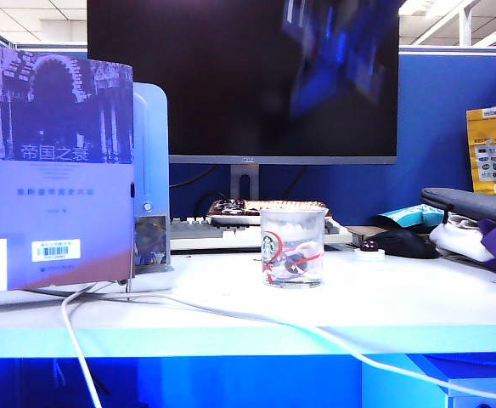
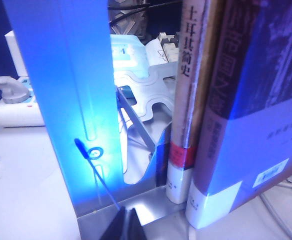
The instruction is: Pick up the cherry on the right side of the glass and put it inside the glass.
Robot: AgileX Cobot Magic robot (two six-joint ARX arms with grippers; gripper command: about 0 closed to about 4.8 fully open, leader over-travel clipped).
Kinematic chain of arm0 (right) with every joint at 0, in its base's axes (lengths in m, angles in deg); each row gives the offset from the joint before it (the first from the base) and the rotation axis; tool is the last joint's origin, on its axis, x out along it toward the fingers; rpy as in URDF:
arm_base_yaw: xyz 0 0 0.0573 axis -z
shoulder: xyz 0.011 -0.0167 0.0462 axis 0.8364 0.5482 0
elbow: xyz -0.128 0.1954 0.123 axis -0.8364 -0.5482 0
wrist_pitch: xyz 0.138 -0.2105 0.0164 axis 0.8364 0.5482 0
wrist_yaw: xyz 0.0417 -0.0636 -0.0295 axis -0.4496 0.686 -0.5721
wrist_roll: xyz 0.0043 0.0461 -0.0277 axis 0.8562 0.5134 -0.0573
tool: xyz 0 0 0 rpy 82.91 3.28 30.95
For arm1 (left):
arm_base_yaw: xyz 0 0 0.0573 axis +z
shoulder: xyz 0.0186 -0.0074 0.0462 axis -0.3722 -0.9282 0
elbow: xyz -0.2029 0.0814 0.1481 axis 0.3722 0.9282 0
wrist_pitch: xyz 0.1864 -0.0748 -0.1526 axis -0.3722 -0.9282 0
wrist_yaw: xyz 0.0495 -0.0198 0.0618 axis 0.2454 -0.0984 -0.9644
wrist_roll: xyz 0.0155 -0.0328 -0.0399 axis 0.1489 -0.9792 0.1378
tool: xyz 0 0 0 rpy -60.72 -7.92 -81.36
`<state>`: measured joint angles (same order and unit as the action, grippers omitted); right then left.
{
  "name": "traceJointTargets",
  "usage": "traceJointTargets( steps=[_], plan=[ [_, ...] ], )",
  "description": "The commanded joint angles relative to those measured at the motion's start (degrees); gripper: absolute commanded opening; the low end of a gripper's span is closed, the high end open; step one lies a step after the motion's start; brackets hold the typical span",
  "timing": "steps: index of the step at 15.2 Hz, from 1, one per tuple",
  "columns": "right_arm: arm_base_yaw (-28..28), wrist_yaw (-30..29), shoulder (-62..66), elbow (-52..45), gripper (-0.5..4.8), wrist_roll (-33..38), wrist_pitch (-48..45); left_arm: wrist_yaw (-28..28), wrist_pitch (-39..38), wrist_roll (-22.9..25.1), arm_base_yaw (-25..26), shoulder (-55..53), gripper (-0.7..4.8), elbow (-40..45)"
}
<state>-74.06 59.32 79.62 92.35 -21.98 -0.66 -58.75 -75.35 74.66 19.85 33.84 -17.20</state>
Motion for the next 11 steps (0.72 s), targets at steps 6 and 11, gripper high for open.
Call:
traceJointTargets(
  steps=[6, 11],
  plan=[
    [0.0, 7.8, -33.5, 4.7, -0.01, -0.1, 2.1, 0.2, -0.7, 0.3, 0.0, 0.2, -0.05, 0.0],
    [0.0, 9.2, -55.2, 4.6, -0.01, -0.2, 4.2, 0.2, -0.7, 0.3, 0.0, 0.2, -0.05, 0.0]
  ],
)
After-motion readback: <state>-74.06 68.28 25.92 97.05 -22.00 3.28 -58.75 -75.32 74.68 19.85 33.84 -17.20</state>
